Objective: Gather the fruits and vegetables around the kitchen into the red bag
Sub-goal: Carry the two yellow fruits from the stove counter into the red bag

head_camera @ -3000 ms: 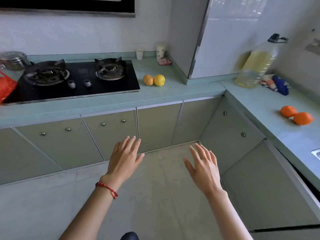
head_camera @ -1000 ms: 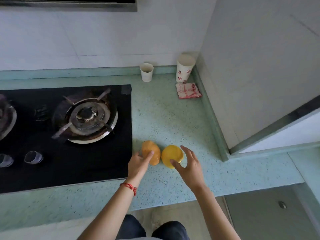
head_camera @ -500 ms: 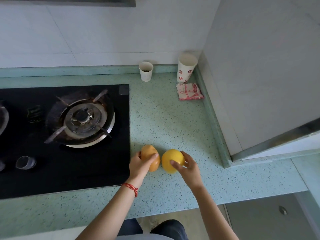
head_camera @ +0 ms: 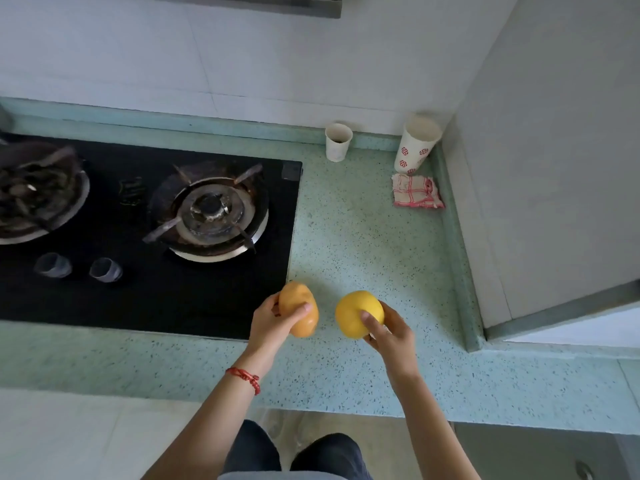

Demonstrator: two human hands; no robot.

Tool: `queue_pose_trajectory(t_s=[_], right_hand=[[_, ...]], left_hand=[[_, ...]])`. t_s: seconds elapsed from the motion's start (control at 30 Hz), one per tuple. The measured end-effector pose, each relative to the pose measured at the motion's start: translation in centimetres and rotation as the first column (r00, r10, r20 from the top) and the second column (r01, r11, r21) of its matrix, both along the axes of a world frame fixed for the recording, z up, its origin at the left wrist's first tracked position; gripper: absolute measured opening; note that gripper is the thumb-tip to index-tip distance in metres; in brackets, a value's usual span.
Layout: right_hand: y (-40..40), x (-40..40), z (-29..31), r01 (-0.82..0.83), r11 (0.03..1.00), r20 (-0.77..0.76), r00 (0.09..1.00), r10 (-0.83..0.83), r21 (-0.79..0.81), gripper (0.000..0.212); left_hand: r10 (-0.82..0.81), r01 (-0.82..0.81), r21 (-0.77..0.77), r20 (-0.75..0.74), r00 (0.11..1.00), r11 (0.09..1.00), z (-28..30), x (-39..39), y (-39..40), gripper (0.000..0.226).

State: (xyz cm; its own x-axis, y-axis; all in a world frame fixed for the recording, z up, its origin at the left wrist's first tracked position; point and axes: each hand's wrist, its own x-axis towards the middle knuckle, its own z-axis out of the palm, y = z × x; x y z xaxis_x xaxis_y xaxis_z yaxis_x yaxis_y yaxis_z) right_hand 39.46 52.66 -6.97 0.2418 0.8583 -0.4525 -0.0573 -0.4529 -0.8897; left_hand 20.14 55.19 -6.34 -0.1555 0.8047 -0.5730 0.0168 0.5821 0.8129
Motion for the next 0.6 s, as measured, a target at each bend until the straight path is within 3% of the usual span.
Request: queue_pose_trajectory(t_s=[0.2,0.4,0.6], right_hand=[[0.2,-3.0,1.1,-0.144,0.989,-0.076,0.986,0.147,0.036,0.047],[-0.7,-7.6,2.3,-0.299,0.952,-0.083,0.949,0.304,0.065,0.039],[-2.8,-14.5,2.9,-0.473,0.878,-0.074,0.875,0.478,0.071,0.036]], left_hand=[[0.163,-0.164,0.041,0.031,0.986,0.986,0.5,-3.3,-3.2,0.051],[0.311,-0.307,0.063,-0.088,0.946,0.95,0.5,-7.5,-6.7,0.056],[0.499,-0.493,0.093,-0.058,0.864,0.865,0.5,-13.1,-12.7,0.051]])
